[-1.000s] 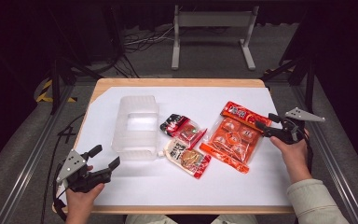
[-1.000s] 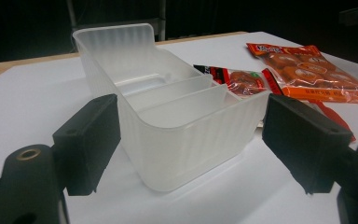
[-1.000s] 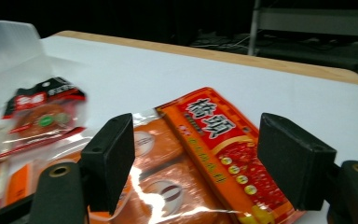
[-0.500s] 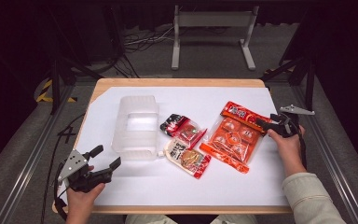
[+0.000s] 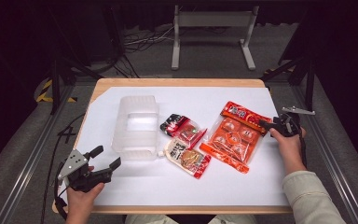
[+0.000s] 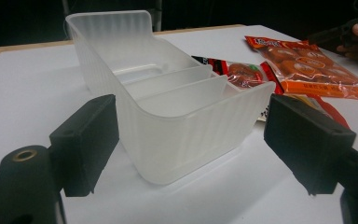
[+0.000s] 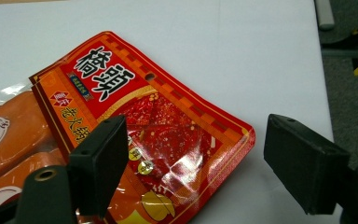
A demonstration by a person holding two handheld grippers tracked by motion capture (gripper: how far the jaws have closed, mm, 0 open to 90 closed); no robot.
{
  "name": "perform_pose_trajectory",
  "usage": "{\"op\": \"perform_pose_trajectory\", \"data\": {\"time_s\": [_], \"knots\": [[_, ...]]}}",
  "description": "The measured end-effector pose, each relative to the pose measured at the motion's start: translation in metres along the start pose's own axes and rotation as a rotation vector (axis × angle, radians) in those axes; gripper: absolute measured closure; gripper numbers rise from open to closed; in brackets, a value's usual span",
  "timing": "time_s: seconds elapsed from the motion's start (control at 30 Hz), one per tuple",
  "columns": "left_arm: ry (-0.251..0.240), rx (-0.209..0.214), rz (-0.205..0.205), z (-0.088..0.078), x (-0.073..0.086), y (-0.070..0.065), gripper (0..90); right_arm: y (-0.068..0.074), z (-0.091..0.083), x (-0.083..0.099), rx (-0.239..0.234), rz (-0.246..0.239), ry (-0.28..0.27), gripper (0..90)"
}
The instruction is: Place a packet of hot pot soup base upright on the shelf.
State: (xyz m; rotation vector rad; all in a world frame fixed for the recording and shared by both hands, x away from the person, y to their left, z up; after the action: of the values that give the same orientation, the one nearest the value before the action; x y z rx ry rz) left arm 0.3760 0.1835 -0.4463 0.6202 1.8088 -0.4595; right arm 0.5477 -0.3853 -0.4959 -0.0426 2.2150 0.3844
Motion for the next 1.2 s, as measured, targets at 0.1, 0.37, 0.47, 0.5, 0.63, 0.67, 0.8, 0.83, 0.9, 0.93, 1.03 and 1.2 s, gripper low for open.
{"op": "perform_pose_trajectory", "data": {"time_s": [0.1, 0.37, 0.47, 0.5, 0.63, 0.67, 0.8, 0.83, 0.9, 0.93, 1.03, 1.2], "knots": [[0.0, 0.001, -0.002, 0.0, 0.0, 0.001, 18.7, 0.0, 0.003, 0.002, -0.016, 0.024, 0.027, 22.4], [0.002, 0.0, 0.004, 0.001, 0.001, 0.001, 18.7, 0.007, 0.005, 0.002, -0.07, 0.035, 0.032, 22.4], [0.006, 0.003, 0.005, 0.002, 0.001, 0.0, 18.7, 0.017, -0.002, -0.004, -0.129, 0.045, 0.008, 29.4], [0.008, 0.006, 0.005, 0.002, 0.001, 0.0, 18.7, 0.02, -0.003, -0.005, -0.145, 0.044, 0.002, 29.5], [0.007, 0.006, 0.008, 0.002, 0.001, 0.0, 18.7, 0.023, -0.003, -0.007, -0.157, 0.027, 0.002, 31.5], [0.008, 0.006, 0.009, 0.002, 0.001, 0.0, 18.7, 0.024, -0.004, -0.007, -0.17, 0.03, 0.001, 32.6], [0.01, 0.009, 0.009, 0.003, 0.001, -0.001, 18.7, 0.024, -0.002, -0.004, -0.168, 0.017, 0.015, 36.2], [0.013, 0.009, 0.009, 0.003, 0.002, -0.001, 18.7, 0.024, -0.001, -0.003, -0.164, 0.009, 0.024, 39.3], [0.011, 0.014, 0.007, 0.004, 0.001, -0.001, 19.1, 0.028, 0.0, -0.001, -0.2, -0.002, 0.036, 42.3], [0.007, 0.015, 0.01, 0.004, 0.001, -0.001, 19.1, 0.029, -0.001, -0.001, -0.218, -0.002, 0.042, 44.8], [0.009, 0.016, 0.015, 0.004, 0.001, -0.002, 19.2, 0.034, -0.001, 0.001, -0.259, -0.015, 0.059, 49.0], [0.008, 0.017, 0.015, 0.004, 0.001, -0.002, 19.3, 0.036, 0.001, 0.007, -0.254, -0.045, 0.115, 58.0]]}}
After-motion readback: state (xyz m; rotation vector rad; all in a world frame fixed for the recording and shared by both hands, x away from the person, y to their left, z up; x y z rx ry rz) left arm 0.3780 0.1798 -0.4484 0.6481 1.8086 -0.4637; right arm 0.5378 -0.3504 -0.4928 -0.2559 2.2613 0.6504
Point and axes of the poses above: each handheld gripper's, and its own axes: z roughly forward along the jaws, x roughly out of its underside, y roughly to its left, the point moved 10 cm from there along z, roughly forward along the jaws, and after that the axes turned 7 degrees about z, right-handed, at the moved point
